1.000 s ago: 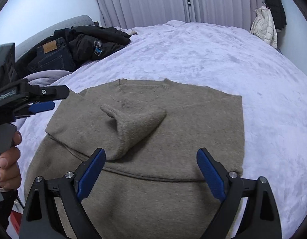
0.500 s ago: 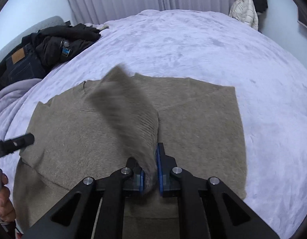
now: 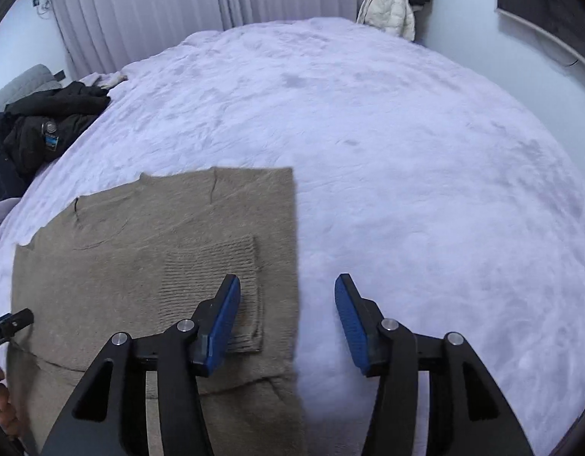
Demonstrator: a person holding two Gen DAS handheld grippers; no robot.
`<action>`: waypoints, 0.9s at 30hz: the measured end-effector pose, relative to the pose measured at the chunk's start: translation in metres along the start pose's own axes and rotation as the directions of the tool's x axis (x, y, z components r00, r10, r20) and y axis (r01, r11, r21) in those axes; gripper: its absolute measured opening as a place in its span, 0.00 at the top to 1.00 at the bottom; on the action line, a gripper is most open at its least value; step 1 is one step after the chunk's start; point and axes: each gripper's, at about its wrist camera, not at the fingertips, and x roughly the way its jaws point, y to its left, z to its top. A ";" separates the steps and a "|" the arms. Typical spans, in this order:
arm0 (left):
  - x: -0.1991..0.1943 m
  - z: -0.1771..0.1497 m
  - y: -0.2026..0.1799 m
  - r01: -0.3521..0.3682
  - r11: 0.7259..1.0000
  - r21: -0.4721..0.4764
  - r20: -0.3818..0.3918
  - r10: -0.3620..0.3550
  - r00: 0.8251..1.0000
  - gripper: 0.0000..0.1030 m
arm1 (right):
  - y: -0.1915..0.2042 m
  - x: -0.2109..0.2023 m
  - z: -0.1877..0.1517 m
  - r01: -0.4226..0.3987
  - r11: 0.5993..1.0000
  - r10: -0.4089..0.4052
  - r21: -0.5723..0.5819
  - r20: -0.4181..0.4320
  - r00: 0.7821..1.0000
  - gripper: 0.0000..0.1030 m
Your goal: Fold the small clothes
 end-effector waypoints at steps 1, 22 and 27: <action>-0.004 0.002 -0.007 0.026 1.000 0.010 0.009 -0.026 1.000 0.06 | 0.004 -0.011 0.000 -0.011 1.000 0.012 -0.024 0.031 0.999 0.42; -0.022 -0.032 -0.032 0.106 0.980 0.169 0.012 -0.110 0.994 0.02 | 0.066 -0.017 -0.026 -0.134 0.963 0.121 -0.236 -0.065 0.990 0.22; -0.013 -0.072 -0.054 0.105 0.954 0.280 -0.034 -0.099 0.994 0.02 | 0.126 -0.031 -0.095 -0.296 0.850 0.237 -0.436 -0.187 0.953 0.22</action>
